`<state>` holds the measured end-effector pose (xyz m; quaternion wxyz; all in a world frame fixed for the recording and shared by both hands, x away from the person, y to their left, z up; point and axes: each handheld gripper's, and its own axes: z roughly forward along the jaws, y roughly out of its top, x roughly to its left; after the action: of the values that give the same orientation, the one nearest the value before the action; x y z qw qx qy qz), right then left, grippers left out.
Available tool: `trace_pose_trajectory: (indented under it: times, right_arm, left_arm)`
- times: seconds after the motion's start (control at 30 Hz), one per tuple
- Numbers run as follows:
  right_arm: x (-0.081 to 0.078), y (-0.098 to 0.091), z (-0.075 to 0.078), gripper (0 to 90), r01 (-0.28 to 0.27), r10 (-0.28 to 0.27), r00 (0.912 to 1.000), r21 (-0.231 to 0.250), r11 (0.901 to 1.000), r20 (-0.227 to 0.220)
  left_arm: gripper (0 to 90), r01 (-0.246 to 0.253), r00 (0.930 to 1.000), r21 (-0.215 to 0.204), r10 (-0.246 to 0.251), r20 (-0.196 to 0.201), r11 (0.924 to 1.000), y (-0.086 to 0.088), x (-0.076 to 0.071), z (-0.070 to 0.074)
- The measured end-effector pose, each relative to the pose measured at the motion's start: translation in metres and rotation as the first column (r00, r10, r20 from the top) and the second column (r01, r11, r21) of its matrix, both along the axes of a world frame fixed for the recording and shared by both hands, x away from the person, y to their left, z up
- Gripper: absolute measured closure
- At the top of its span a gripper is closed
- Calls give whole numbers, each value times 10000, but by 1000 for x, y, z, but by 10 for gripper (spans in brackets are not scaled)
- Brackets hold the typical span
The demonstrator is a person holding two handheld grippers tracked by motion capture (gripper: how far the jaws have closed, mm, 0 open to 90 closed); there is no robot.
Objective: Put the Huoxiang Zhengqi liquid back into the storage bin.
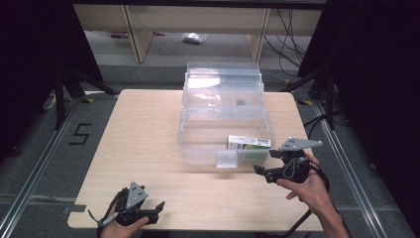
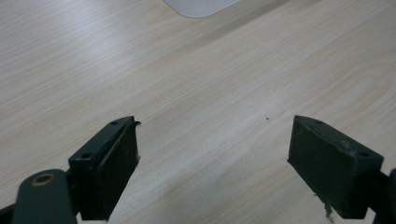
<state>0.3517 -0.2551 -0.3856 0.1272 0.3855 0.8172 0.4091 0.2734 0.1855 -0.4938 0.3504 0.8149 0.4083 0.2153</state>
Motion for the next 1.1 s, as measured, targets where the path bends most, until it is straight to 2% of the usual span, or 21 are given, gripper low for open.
trace_pose_trajectory:
  times: [0.03,0.13,0.2,0.27,0.3,0.33,0.37,0.43,0.47,0.5,0.53,0.63,0.67,0.7,0.77,0.83,0.87,0.93,1.0,1.07,1.1]
  right_arm:
    - [-1,0,-2,189,32,-32,9999,-43,10000,126]
    - [-8,1,-7,187,62,-62,10000,73,10000,-19]
    - [-11,1,-9,180,101,-102,9999,44,9999,114]
    - [-14,1,-11,179,39,-40,9998,78,10000,193]
    - [-16,1,-13,178,77,-81,9994,105,9999,336]
    - [-19,2,-14,177,167,-168,9999,234,9996,21]
    - [-21,3,-15,177,207,-206,9998,240,9995,-28]
    - [-23,3,-19,178,229,-230,9997,276,9994,0]
    - [-26,4,-20,178,333,-327,9993,302,9990,-183]
    - [-26,3,-22,178,100,-101,9999,207,9997,82]
    - [-28,4,-24,178,169,-169,9999,405,9990,14]
    - [-34,2,-28,178,302,-313,9993,445,9986,227]
    - [-38,3,-29,178,434,-438,9990,660,9969,48]
    - [-40,2,-31,178,458,-456,9990,669,9967,-32]
    - [-44,0,-34,178,435,-439,9990,663,9968,52]
    - [-50,-2,-37,177,497,-497,9988,600,9970,-29]
    - [-52,-2,-39,177,431,-434,9991,688,9967,36]
    - [-57,-4,-42,176,575,-580,9983,623,9964,56]
    - [-59,-5,-47,169,487,-494,9987,681,9965,82]
    - [-62,-4,-50,168,562,-555,9984,864,9947,-105]
    - [-65,-6,-53,167,538,-532,9985,613,9967,-113]
  left_arm:
    - [153,-22,10000,100,22,-22,9999,0,-1,1]
    - [153,-47,10000,6,47,83,10000,0,-1,1]
    - [153,-247,9995,45,246,218,9997,0,-2,2]
    - [153,-204,9993,42,203,321,9998,1,-3,2]
    - [153,-277,9993,61,276,262,9996,1,-4,3]
    - [153,-288,9992,105,285,275,9995,0,-4,3]
    - [153,-207,9994,177,202,269,9996,1,-5,4]
    - [153,-328,9987,-132,332,384,9994,0,-6,2]
    - [153,-516,9981,-145,521,331,9986,-1,-7,3]
    - [153,-535,9980,-188,541,338,9984,0,-7,3]
    - [153,-542,9976,99,538,429,9985,1,-6,4]
    - [153,-449,9987,-20,449,238,9990,4,-9,6]
    - [153,-555,9981,-93,557,249,9984,3,-9,5]
    - [153,-578,9978,-271,586,315,9980,2,-10,4]
    - [153,-646,9974,-356,657,303,9973,1,-11,5]
    - [153,-634,9977,-316,641,220,9975,2,-11,5]
    - [153,-564,9983,-79,565,119,9984,3,-11,7]
    - [153,-577,9982,-67,578,143,9983,3,-11,7]
    - [153,-441,9989,34,440,129,9990,4,-12,7]
    - [153,-436,9989,33,435,146,9990,3,-12,7]
    - [153,-580,9981,-124,583,220,9982,2,-12,6]
